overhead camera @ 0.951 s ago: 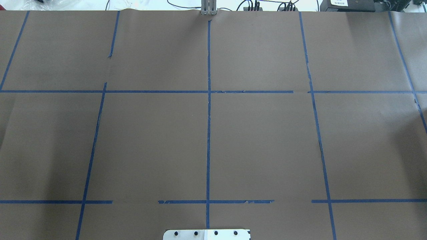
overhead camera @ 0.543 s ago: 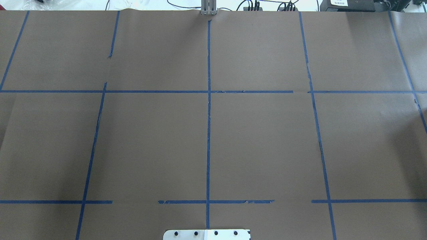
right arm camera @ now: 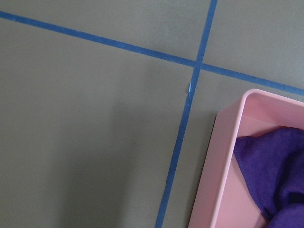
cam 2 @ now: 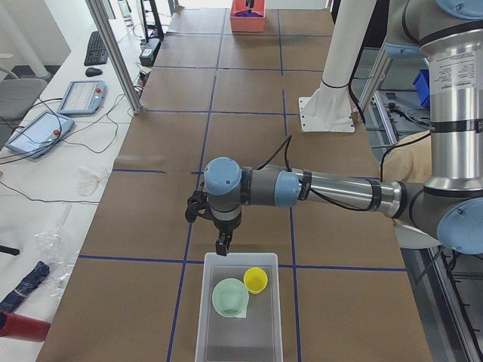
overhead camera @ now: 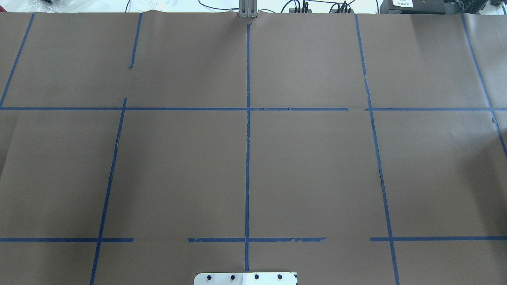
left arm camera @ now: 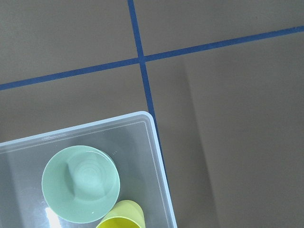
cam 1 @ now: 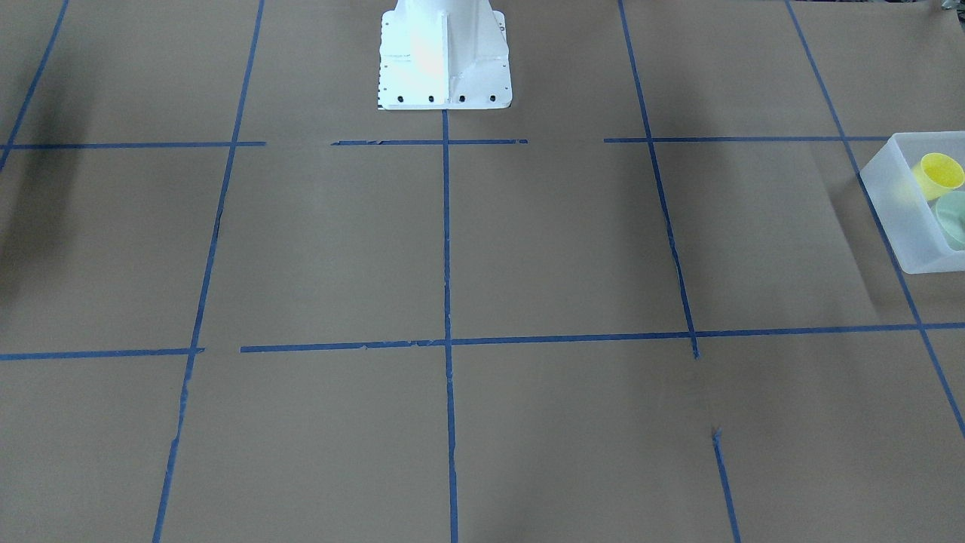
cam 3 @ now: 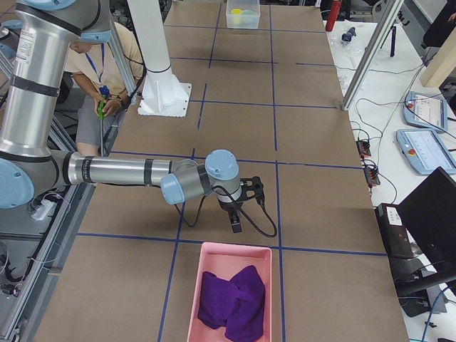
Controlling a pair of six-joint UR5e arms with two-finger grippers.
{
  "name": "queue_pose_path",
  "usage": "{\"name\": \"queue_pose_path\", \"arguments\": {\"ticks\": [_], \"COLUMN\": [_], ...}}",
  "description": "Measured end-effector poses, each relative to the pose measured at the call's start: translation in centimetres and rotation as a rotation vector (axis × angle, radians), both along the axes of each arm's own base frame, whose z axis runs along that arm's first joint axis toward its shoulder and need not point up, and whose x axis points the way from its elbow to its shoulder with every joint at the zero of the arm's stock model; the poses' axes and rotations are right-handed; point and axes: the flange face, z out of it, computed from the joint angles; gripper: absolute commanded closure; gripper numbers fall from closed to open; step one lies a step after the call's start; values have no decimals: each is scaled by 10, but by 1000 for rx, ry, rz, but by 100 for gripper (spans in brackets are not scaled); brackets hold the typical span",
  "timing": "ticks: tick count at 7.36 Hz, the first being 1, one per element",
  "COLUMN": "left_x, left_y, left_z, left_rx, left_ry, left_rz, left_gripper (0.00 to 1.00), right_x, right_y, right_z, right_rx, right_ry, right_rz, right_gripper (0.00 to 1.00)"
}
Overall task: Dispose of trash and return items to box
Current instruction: 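Place the green bowl into the clear box and open the left gripper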
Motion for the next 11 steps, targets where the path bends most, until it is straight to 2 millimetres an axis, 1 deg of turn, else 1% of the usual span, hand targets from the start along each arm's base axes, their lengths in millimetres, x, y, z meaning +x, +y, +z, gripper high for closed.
{"name": "queue_pose_path", "arguments": {"ticks": [2,3,5,8,9,11], "left_x": [-1,-1,-1,-14,-17,-19], "left_y": [5,6,3,10,10,10], "left_z": [25,30,30,29,28,29], "left_rx": [-57,-65,-33,57,66,70], "left_ry": [1,1,1,2,1,3], "left_rz": [-1,-1,13,44,42,40], "left_gripper": [0,0,0,0,0,0], "right_x": [5,5,5,5,5,7], "right_y": [4,5,4,3,4,13], "right_z": [7,8,8,7,11,26], "right_rx": [-17,-24,-27,-27,-35,-58], "right_ry": [0,-4,-8,-10,-8,1], "right_rz": [-10,-8,-4,-3,-3,-7], "right_gripper": [0,0,0,0,0,0]}}
